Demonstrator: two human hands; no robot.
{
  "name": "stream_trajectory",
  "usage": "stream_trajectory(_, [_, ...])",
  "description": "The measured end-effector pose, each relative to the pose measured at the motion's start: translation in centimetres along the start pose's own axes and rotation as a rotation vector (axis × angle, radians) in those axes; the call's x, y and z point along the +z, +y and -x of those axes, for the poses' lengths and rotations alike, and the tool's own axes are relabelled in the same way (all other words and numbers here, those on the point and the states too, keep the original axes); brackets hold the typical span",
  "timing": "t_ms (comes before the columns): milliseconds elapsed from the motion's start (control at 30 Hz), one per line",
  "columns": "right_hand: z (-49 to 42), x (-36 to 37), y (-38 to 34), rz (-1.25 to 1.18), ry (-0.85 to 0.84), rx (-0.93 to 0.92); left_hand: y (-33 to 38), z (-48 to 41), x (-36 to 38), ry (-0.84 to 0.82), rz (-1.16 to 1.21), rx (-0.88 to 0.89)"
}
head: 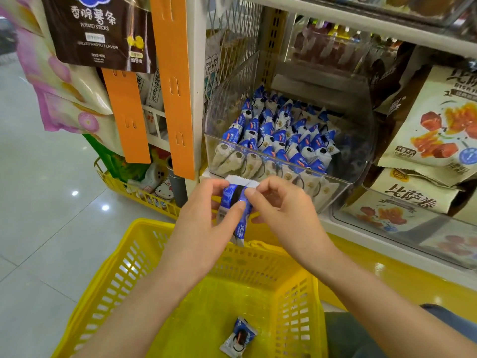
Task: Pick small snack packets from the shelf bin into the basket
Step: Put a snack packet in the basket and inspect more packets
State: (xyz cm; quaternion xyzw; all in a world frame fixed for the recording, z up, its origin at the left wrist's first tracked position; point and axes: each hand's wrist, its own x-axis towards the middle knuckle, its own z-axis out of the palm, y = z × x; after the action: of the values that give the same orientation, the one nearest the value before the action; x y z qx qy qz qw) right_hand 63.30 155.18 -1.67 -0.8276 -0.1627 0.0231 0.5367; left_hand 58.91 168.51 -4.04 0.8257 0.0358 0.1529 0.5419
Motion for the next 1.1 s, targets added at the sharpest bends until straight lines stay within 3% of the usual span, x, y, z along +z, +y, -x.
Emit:
stream_trajectory(167, [0.3, 0.0, 0.0, 0.243, -0.048, -0.181, -0.4, -0.1, 0.1, -0.021, -0.019, -0.008])
stream_trajectory(467, [0.6, 0.4, -0.3, 0.33, -0.082, -0.318, -0.8, -0.1, 0.2, 0.047, -0.186, 0.057])
stream_trajectory(600, [0.7, 1.0, -0.1, 0.162, -0.051, -0.188, -0.9, -0.1, 0.1, 0.099, -0.238, 0.094])
stream_trajectory(800, [0.1, 1.9, 0.5, -0.201, -0.211, 0.193, -0.4, 0.1, 0.0, 0.095, -0.23, 0.117])
stream_trajectory(1100, [-0.5, 1.5, 0.5, -0.219, -0.167, 0.153, -0.3, -0.6, 0.2, 0.042, 0.114, -0.145])
